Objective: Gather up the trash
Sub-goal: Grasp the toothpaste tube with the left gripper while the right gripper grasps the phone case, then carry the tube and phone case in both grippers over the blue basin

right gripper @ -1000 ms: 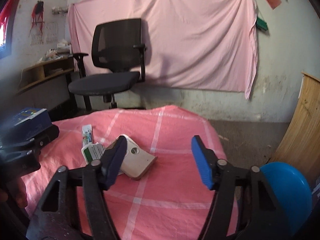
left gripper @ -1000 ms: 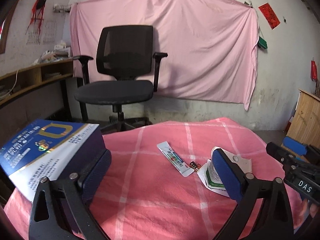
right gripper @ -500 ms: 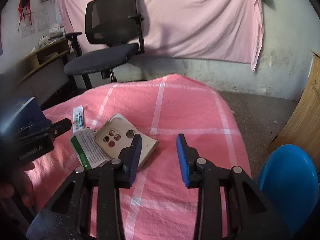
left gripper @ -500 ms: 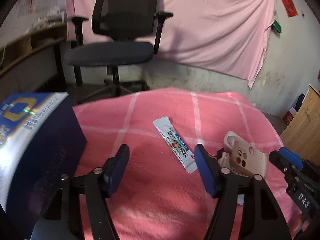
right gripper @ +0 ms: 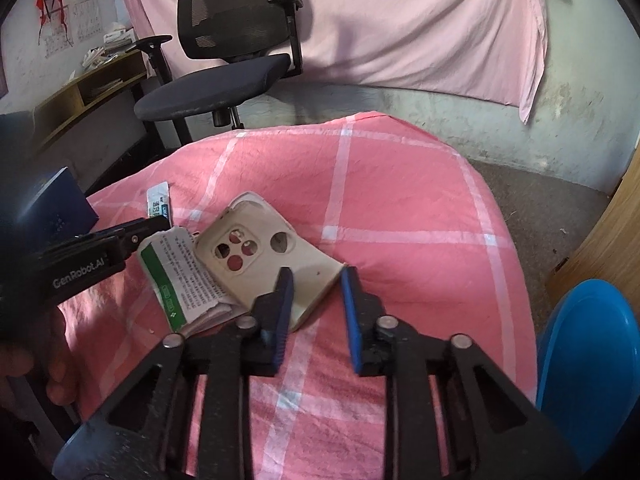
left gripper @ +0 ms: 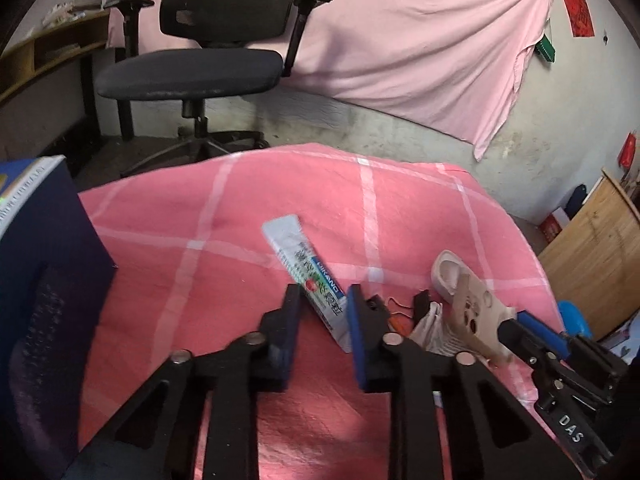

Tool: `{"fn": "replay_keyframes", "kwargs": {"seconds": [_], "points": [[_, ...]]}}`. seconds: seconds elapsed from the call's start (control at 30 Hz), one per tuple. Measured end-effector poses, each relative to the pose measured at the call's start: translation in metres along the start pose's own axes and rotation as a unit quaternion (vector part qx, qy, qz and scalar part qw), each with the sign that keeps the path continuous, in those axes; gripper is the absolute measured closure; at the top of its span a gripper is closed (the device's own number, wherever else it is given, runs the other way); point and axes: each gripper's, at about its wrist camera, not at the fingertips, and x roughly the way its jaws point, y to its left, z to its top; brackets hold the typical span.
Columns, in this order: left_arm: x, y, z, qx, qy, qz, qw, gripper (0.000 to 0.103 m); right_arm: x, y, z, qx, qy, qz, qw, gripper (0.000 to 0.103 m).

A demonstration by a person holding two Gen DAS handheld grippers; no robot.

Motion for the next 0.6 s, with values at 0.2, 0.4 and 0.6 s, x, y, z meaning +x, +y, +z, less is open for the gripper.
{"fn": "replay_keyframes", "kwargs": {"seconds": [0.2,0.4,0.6], "points": [[-0.004,-0.001,-0.001,-0.014,-0.002,-0.016,0.9998,0.098,-0.002,0.003,-0.001,-0.005,-0.003,0.004,1.000,0.088],[-0.023,-0.005,-0.006,-0.017,-0.027,-0.014,0.9994,0.101,-0.011,0.000,-0.004,0.002,-0.023,0.012,1.000,0.088],[-0.054,-0.007,-0.010,-0.019,-0.072,0.004,0.9972,0.101,-0.033,0.001,-0.007,0.012,-0.080,0.009,0.997,0.088]]}}
